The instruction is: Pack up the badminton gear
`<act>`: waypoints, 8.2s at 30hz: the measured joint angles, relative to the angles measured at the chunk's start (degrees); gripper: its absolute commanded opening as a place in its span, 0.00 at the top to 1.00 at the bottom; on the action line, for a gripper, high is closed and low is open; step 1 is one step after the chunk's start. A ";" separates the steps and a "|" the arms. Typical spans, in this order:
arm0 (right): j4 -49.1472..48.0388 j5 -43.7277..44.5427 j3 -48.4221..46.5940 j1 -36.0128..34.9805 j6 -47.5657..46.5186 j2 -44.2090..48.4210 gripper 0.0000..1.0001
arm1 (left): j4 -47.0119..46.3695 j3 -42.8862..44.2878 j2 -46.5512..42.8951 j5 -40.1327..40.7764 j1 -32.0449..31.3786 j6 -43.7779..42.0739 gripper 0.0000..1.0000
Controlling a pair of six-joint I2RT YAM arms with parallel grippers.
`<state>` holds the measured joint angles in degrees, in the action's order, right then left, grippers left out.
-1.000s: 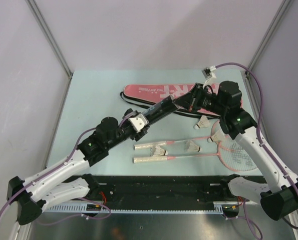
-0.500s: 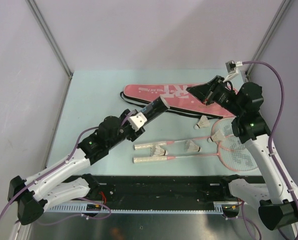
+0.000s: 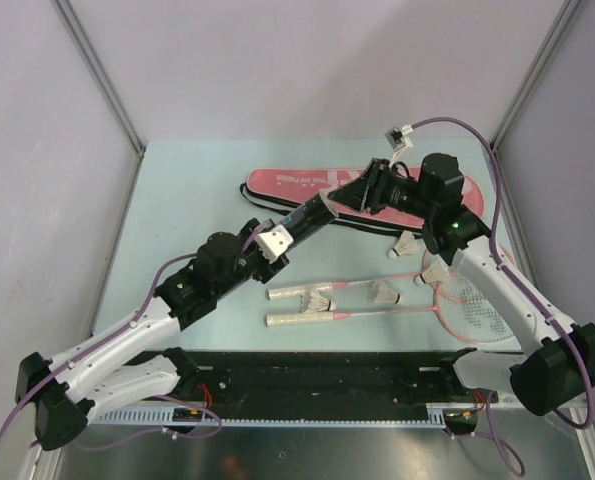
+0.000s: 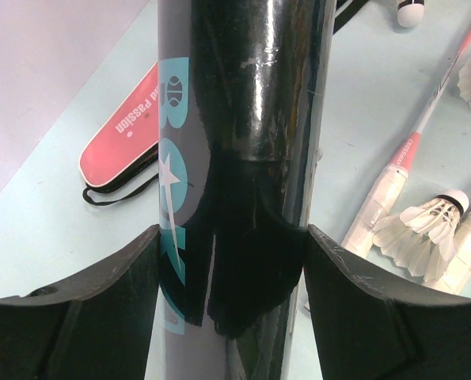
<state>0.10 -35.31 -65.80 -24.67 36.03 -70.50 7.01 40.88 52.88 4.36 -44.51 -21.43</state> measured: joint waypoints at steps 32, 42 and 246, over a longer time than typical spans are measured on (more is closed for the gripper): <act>-2.95 0.48 0.24 -3.54 4.61 -2.47 1.00 | -0.72 -0.07 -0.55 0.48 -0.48 0.00 0.81; -5.95 2.64 5.64 4.85 13.92 9.05 1.00 | -3.69 0.13 -0.48 -1.66 -1.40 0.02 0.94; 29.81 54.05 9.49 -27.08 10.91 -1.40 0.16 | -10.16 -7.02 -10.95 35.23 -3.74 -3.96 0.85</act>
<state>29.91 18.74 -56.31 -51.75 46.94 -71.90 -3.16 33.87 41.93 39.59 -48.25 -25.39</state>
